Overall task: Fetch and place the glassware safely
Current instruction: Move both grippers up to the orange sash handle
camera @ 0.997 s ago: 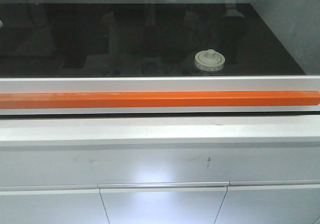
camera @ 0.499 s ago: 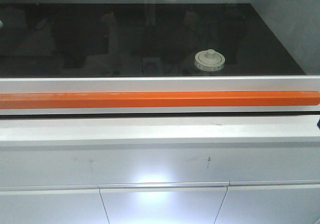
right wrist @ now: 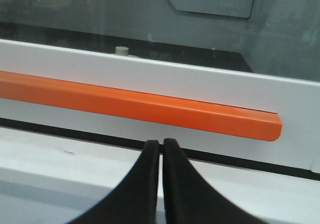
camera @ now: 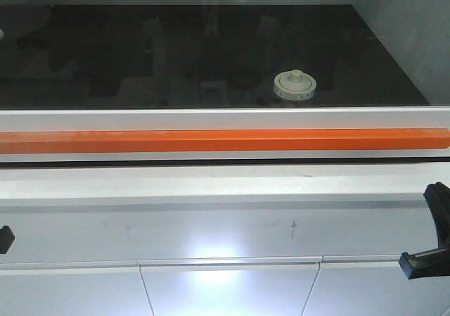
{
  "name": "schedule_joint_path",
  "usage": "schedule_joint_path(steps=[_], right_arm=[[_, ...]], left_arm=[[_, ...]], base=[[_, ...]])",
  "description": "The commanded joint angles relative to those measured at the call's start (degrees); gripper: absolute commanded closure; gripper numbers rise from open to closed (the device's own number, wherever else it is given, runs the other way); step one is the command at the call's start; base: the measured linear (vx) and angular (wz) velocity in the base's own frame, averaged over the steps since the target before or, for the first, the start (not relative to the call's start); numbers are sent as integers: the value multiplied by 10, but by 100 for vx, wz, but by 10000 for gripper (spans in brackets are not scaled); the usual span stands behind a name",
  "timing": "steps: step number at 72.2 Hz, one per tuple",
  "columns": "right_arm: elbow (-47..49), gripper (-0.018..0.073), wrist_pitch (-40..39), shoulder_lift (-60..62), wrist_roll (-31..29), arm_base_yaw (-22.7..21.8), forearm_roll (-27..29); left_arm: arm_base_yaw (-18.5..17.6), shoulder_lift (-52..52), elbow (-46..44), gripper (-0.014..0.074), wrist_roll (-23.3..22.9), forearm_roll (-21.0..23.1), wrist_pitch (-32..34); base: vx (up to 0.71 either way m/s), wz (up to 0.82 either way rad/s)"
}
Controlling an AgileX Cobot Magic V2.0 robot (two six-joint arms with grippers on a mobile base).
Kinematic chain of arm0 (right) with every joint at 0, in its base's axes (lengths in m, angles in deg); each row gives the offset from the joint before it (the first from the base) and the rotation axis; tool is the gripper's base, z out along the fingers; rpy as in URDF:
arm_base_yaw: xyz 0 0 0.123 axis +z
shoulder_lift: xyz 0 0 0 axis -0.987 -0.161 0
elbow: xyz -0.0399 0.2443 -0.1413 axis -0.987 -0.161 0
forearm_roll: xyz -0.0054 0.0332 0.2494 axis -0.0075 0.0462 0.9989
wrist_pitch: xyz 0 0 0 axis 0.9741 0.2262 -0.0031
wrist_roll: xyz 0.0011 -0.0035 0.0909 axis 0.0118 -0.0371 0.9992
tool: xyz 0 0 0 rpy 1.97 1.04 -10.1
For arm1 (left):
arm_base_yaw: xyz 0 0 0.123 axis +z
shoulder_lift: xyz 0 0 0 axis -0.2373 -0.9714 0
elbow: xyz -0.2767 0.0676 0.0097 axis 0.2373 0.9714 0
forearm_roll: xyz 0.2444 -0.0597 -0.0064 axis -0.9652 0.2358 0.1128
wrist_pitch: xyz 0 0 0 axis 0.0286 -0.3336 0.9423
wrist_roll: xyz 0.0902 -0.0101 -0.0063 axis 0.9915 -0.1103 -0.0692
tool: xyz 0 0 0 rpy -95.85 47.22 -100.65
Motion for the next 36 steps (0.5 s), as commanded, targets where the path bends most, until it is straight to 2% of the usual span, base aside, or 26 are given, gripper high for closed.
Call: schedule_joint_path(steps=[1,9,17,26,31,36], right_arm=[[14,559,-64,-22,-3,0,-2],[14,559,-110,-54,-25,0,8],[14,559,-154,-92,-51,0,65],[14,559,-219,-142,-80,0,112],[14,559,-247,-173,-92,0,113],[14,559,-269,-205,-111,0,113]], left_arm=[[0,0,13,598,2,4,136],[0,-13,28,598,20,0,152],[0,-47,27,598,26,-1,180],[0,-101,26,598,2,-16,230],[0,-130,26,598,-5,-30,251],[0,-162,26,598,-6,-25,273]], base=[[0,0],[0,0],[0,0],[0,0],[0,0],[0,0]])
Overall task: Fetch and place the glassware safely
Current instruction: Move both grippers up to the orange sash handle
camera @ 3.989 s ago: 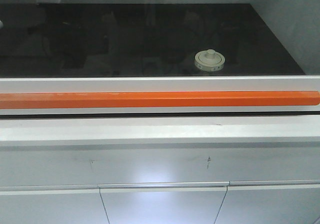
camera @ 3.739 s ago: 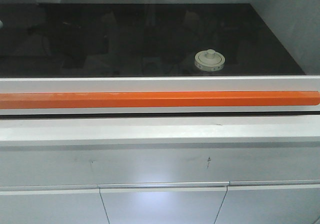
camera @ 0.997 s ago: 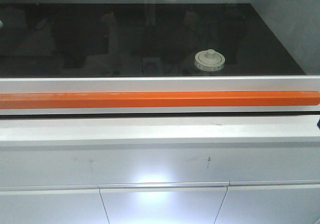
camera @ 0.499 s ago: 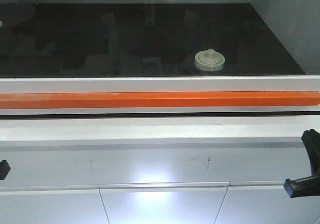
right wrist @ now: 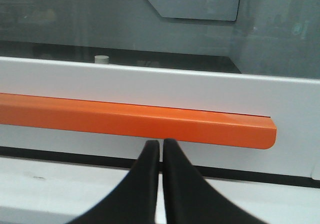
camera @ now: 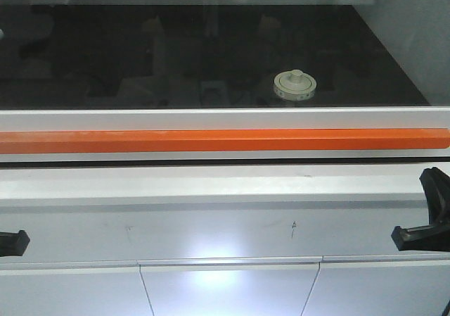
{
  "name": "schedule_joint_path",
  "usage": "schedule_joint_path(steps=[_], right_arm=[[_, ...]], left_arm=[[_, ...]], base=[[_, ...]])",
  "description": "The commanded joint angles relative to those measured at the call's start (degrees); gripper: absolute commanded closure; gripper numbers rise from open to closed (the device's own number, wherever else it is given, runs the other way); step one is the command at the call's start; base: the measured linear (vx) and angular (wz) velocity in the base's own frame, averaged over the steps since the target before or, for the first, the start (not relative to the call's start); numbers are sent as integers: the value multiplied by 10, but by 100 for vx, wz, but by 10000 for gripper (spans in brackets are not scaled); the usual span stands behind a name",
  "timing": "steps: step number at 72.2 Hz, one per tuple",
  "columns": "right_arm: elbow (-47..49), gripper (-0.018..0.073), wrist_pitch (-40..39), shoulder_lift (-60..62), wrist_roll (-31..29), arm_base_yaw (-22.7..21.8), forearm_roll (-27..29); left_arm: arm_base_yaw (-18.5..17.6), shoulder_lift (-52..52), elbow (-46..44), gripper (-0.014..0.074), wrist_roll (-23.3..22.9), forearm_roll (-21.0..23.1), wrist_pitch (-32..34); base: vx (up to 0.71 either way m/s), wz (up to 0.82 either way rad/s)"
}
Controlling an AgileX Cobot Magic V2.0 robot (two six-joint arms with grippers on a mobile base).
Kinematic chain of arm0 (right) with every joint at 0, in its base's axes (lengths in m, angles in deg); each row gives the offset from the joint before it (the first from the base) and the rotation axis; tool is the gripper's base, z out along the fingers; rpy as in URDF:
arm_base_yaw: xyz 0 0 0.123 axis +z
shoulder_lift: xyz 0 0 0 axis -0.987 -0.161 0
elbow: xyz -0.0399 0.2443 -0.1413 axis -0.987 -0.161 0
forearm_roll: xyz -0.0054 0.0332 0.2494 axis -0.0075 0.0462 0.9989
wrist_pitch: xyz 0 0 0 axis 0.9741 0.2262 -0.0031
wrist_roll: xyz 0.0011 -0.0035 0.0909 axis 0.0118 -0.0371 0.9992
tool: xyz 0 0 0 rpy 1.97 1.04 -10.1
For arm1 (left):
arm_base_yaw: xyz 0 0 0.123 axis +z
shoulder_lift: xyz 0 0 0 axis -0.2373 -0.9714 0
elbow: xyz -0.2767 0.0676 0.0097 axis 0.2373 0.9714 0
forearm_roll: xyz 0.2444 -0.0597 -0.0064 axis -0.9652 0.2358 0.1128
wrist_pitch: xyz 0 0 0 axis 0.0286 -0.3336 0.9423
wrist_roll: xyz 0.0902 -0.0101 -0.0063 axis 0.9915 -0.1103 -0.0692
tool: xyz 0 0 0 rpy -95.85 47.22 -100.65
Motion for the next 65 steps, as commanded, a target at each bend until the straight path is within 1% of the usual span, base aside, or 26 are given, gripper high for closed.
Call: schedule_joint_path(steps=[1,8,20,31,42,65], right_arm=[[14,559,-81,-37,-30,0,7],[14,559,-123,-80,-39,0,7],[15,559,-188,-150,-41,0,7],[23,559,-235,-204,-43,0,7],[40,559,-260,-242,-45,0,7],[75,559,-260,-275,-49,0,8]], left_arm=[[0,-33,-15,598,-10,2,75],[0,-65,-15,598,-9,14,94],[0,-94,-15,598,-9,36,104],[0,-107,-16,598,-9,40,114],[0,-129,-30,598,-9,45,113],[0,-189,-75,598,-3,44,108]], base=[[0,0],[0,0],[0,0],[0,0],[0,0],[0,0]])
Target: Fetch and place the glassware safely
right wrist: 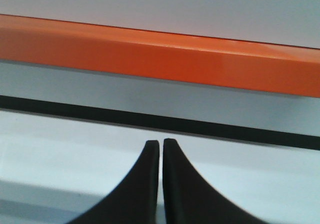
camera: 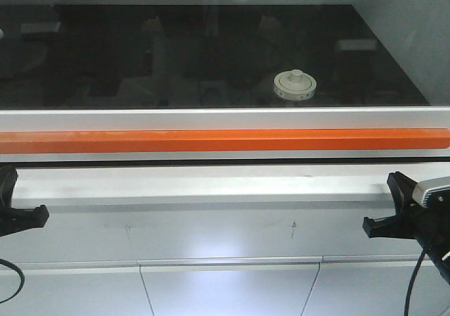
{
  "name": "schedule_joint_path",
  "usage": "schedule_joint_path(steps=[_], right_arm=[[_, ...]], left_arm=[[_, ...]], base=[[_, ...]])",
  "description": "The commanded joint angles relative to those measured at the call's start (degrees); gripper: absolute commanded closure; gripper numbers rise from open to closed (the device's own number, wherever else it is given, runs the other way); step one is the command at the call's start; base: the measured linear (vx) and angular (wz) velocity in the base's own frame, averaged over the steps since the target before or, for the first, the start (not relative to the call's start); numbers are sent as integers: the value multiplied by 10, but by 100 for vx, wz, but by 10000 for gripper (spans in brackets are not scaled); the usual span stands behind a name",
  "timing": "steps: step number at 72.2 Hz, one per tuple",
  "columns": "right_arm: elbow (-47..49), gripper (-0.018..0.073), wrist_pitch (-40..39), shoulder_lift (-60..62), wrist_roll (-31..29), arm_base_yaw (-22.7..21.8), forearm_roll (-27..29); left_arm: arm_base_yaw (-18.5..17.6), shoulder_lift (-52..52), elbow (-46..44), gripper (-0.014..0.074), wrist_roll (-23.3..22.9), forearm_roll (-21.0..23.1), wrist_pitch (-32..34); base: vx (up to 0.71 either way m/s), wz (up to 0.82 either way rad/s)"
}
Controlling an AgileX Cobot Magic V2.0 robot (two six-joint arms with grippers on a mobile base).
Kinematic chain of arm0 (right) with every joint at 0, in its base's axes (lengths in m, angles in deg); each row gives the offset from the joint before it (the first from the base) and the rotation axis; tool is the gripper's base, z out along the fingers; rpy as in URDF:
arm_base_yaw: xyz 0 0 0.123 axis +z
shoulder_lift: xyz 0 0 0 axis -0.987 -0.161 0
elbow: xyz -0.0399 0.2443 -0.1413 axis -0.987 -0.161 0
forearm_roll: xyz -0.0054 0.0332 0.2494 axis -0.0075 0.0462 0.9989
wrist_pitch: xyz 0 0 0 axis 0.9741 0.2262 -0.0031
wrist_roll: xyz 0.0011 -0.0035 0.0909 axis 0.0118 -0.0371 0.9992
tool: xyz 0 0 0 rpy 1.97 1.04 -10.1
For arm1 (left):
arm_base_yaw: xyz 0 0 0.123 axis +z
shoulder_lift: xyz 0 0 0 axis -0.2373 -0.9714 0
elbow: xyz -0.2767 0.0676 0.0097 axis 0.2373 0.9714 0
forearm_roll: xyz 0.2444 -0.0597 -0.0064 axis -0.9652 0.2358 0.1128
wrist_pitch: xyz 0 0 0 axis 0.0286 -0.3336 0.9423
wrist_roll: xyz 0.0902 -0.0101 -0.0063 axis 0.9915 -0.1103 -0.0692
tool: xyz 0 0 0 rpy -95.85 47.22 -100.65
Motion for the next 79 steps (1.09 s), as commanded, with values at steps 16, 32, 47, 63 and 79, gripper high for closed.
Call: schedule_joint_path(steps=[16,32,47,63,79], right_arm=[[54,559,-115,-20,-5,0,2],[87,559,-113,-44,-5,0,2],[105,559,-110,-60,-4,0,4],[110,559,-118,-61,-4,0,10],[110,559,-118,-61,-5,0,17]], left_arm=[[0,-40,-22,598,0,2,63],[0,-40,-22,598,0,2,67],[0,-40,-22,598,0,2,67],[0,-40,-22,598,0,2,67],[0,-40,-22,598,1,2,67]], base=[[0,0],[0,0],[0,0],[0,0],[0,0]])
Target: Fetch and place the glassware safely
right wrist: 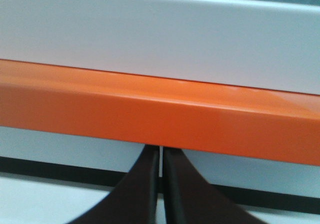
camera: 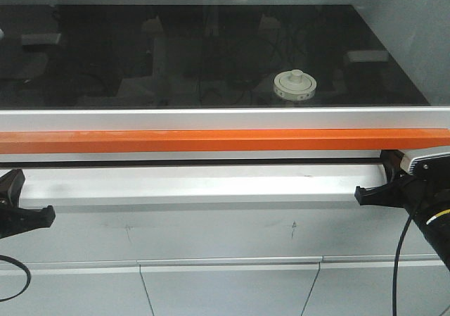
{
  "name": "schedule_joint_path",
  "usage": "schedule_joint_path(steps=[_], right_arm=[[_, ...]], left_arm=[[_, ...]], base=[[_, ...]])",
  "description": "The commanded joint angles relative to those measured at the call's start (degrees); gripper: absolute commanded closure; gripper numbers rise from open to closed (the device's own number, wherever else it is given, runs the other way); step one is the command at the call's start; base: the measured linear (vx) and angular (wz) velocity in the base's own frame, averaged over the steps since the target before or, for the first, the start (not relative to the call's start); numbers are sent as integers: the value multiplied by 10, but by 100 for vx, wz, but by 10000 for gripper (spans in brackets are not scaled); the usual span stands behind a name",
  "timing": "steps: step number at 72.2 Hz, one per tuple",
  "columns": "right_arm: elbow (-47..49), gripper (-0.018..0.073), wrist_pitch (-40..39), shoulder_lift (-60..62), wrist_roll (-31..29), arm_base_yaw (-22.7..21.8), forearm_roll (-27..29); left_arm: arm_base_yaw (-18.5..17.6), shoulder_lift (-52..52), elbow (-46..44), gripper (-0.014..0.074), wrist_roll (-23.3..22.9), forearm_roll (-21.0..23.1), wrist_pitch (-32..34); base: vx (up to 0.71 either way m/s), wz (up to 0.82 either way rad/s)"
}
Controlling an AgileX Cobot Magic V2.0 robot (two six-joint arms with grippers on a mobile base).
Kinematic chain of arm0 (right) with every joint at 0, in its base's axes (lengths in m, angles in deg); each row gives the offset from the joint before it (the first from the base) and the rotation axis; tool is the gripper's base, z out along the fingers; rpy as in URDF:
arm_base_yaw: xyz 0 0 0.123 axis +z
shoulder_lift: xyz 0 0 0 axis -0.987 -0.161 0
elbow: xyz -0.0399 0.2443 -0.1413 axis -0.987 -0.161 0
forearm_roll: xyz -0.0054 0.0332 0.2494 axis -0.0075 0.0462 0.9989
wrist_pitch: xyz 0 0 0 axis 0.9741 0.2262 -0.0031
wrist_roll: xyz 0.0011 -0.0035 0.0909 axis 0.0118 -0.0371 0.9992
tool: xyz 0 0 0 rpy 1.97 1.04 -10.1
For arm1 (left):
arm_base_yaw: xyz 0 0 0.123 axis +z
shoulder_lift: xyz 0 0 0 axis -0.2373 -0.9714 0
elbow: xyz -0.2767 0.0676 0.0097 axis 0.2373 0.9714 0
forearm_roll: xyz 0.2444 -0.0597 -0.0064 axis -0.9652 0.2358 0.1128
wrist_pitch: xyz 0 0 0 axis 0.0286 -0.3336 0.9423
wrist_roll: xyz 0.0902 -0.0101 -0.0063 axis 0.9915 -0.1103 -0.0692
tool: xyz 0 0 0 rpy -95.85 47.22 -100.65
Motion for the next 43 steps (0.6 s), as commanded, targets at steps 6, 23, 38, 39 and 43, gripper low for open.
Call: schedule_joint_path(steps=[6,23,38,39,43], right_arm=[[12,559,-116,15,-4,0,7],[39,559,-103,15,-4,0,7],[45,559,-89,15,-1,0,7],[45,559,-88,15,-1,0,7],[45,559,-82,15,-1,0,4]], left_arm=[[0,11,-12,598,-1,2,47],[0,11,-12,598,-1,2,47],[0,11,-12,598,-1,2,47],[0,11,-12,598,-1,2,47],[0,11,-12,598,-1,2,47]], base=[[0,0],[0,0],[0,0],[0,0],[0,0]])
